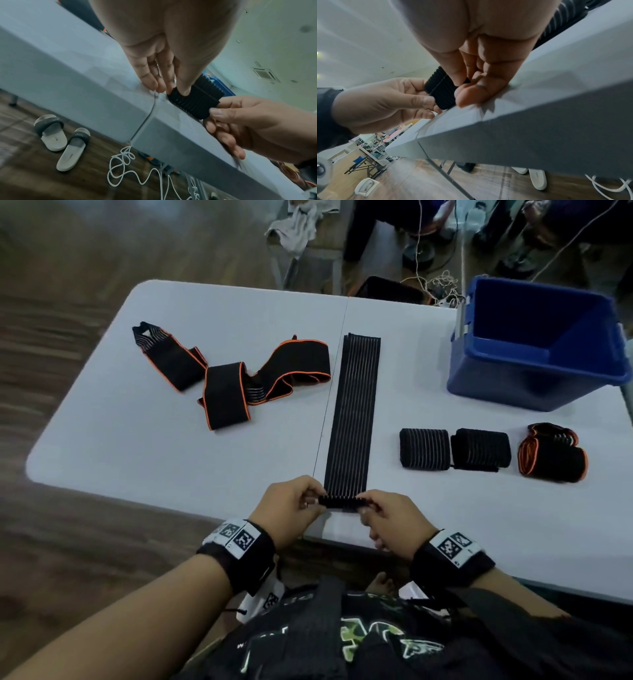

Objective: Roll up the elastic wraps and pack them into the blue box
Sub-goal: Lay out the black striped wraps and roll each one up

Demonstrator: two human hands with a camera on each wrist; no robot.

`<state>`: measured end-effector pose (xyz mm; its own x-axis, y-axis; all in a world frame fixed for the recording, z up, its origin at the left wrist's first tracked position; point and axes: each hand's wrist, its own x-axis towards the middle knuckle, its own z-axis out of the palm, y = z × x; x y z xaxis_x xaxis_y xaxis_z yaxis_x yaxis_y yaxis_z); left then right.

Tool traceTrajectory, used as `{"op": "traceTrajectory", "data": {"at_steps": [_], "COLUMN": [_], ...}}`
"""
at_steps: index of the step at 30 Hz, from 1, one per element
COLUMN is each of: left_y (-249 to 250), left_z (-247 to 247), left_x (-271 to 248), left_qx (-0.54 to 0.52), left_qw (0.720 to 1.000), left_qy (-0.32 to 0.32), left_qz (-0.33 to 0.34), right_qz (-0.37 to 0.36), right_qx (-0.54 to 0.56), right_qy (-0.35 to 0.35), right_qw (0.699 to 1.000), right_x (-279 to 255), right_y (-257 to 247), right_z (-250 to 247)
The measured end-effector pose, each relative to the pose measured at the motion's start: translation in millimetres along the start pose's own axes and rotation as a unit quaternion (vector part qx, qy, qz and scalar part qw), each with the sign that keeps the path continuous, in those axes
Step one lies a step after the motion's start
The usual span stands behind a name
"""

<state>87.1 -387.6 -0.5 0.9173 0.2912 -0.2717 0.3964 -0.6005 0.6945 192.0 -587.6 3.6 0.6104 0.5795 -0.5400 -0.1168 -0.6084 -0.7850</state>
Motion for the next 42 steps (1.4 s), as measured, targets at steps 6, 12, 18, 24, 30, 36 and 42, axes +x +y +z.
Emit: {"op": "traceTrajectory", "data": {"at_steps": [6, 12, 18, 24, 30, 36, 42], "left_y": [4, 12, 21, 16, 15, 10, 7], "left_z": [-2, -1, 0, 2, 3, 4, 4], "left_x": [-1, 6, 15, 23, 29, 32, 33], "left_qx": [-0.032, -0.003, 0.063, 0.167, 0.149, 0.120, 0.132], "left_qw": [0.999, 1.000, 0.997, 0.982, 0.977, 0.978, 0.974], "left_qy": [-0.002, -0.021, -0.017, -0.020, -0.026, -0.032, -0.051], "left_qz": [-0.020, -0.021, 0.030, 0.087, 0.148, 0.165, 0.177], "right_qz": [-0.083, -0.062, -0.044, -0.057, -0.098, -0.091, -0.077], "right_qx": [-0.232, -0.231, -0.186, -0.269, -0.322, -0.273, -0.279], "right_qy": [0.011, 0.078, 0.105, 0.090, 0.099, 0.119, 0.126], "right_qw": [0.969, 0.968, 0.976, 0.957, 0.936, 0.950, 0.949], "right_x": [0, 6, 5, 7, 9, 8, 9], "right_y": [-8, -6, -6, -11, -15, -12, -9], "right_z": [-10, -14, -2, 0, 4, 6, 8]}}
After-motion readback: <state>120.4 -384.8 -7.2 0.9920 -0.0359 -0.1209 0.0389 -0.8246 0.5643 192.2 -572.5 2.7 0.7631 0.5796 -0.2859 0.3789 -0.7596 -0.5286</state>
